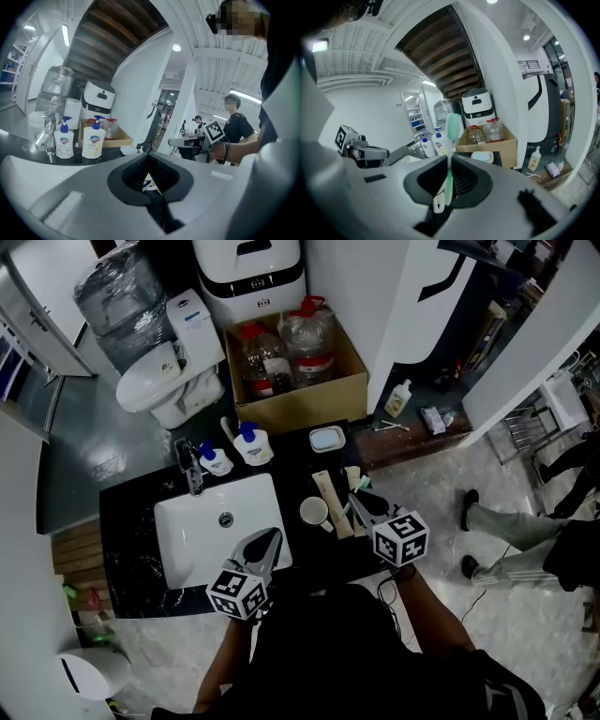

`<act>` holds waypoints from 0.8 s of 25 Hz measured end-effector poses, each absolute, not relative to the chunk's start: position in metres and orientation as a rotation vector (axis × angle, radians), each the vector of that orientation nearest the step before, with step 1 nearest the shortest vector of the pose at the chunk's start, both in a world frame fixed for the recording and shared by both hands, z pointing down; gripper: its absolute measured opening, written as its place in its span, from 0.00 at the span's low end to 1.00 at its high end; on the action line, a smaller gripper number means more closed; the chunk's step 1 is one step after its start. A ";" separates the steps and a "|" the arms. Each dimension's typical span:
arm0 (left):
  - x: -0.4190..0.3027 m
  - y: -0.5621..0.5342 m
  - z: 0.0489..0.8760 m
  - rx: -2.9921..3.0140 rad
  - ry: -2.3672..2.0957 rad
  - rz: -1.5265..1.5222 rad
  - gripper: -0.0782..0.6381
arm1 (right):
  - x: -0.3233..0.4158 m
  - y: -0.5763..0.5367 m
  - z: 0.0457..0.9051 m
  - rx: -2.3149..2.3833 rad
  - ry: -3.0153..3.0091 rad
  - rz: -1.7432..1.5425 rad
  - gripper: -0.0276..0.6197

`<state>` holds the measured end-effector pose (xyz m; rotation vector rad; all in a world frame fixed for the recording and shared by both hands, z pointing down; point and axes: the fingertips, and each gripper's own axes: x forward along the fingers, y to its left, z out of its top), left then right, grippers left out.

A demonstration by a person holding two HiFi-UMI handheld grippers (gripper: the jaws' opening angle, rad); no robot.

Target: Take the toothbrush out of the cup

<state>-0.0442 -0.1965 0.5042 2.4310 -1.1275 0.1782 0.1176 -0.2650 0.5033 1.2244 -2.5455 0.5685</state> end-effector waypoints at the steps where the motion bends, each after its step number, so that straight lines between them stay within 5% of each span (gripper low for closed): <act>1: -0.044 -0.196 0.504 2.429 -1.130 0.179 0.12 | 0.118 -0.264 0.504 1.221 -2.547 0.573 0.10; 20: -0.038 -0.202 0.506 2.427 -1.143 0.187 0.12 | 0.137 -0.260 0.525 1.223 -2.522 0.617 0.10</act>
